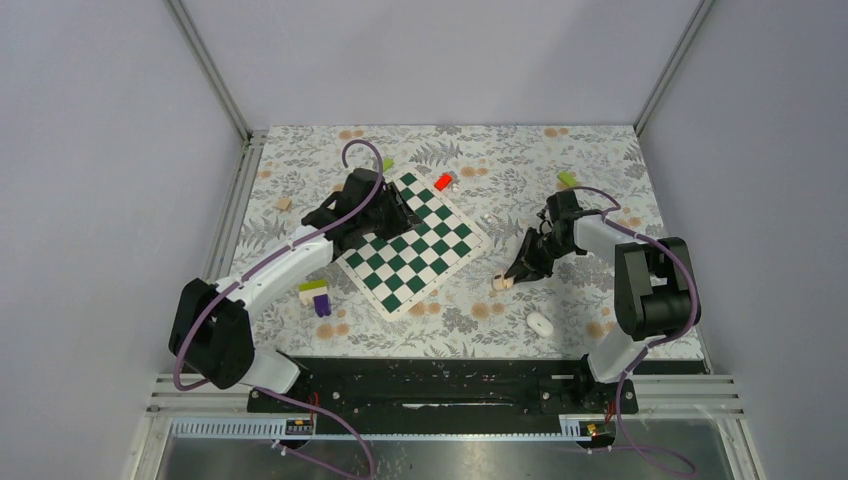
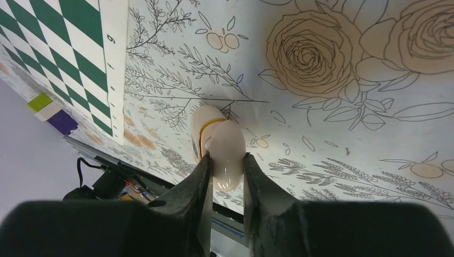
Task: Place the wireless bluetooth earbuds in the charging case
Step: Place the charging case at the center of the board.
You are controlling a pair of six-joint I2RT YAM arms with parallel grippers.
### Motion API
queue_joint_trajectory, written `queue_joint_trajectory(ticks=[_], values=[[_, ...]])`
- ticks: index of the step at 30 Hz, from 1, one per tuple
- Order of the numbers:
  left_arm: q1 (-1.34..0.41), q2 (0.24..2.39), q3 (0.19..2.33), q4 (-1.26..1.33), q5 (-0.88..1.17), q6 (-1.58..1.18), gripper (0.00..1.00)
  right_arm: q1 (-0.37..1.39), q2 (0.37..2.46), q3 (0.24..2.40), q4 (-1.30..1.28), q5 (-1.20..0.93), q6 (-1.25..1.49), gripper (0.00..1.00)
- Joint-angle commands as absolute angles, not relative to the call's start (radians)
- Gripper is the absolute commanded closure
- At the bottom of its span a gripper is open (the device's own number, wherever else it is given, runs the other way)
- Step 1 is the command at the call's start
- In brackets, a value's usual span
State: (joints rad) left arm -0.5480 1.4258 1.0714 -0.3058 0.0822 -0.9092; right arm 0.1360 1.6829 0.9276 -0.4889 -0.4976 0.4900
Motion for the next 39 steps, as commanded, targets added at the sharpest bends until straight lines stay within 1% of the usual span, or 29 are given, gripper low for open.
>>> queue_joint_trajectory(ticks=[1,2,4,6,8,10,16,21,23,29,35,39], values=[[-0.547,1.43,1.119,-0.273,0.097,-0.912,0.65,0.131,1.657,0.952,-0.542,-0.417,0.452,1.0],[-0.548,1.43,1.119,-0.271,0.098,-0.912,0.65,0.13,1.653,0.951,-0.542,-0.419,0.453,0.97],[-0.548,1.43,1.12,-0.271,0.101,-0.911,0.65,0.131,1.644,0.952,-0.549,-0.421,0.452,0.76],[-0.547,1.429,1.12,-0.272,0.101,-0.91,0.65,0.131,1.625,0.956,-0.565,-0.4,0.448,0.59],[-0.548,1.428,1.119,-0.27,0.101,-0.909,0.65,0.131,1.6,0.962,-0.586,-0.364,0.444,0.5],[-0.548,1.429,1.118,-0.271,0.102,-0.909,0.65,0.131,1.573,0.967,-0.598,-0.34,0.443,0.47],[-0.547,1.433,1.116,-0.267,0.107,-0.909,0.65,0.141,1.513,0.965,-0.586,-0.342,0.461,0.46],[-0.549,1.444,1.121,-0.262,0.117,-0.909,0.66,0.219,1.531,1.003,-0.626,-0.267,0.414,0.33],[-0.549,1.445,1.122,-0.263,0.12,-0.91,0.66,0.246,1.54,1.023,-0.65,-0.23,0.415,0.31],[-0.552,1.447,1.123,-0.263,0.121,-0.902,0.66,0.269,1.526,1.04,-0.642,-0.142,0.483,0.3],[-0.555,1.45,1.127,-0.264,0.127,-0.896,0.66,0.278,1.546,1.101,-0.666,-0.104,0.472,0.32],[-0.555,1.444,1.12,-0.264,0.117,-0.892,0.66,0.286,1.544,1.077,-0.691,-0.04,0.521,0.3]])
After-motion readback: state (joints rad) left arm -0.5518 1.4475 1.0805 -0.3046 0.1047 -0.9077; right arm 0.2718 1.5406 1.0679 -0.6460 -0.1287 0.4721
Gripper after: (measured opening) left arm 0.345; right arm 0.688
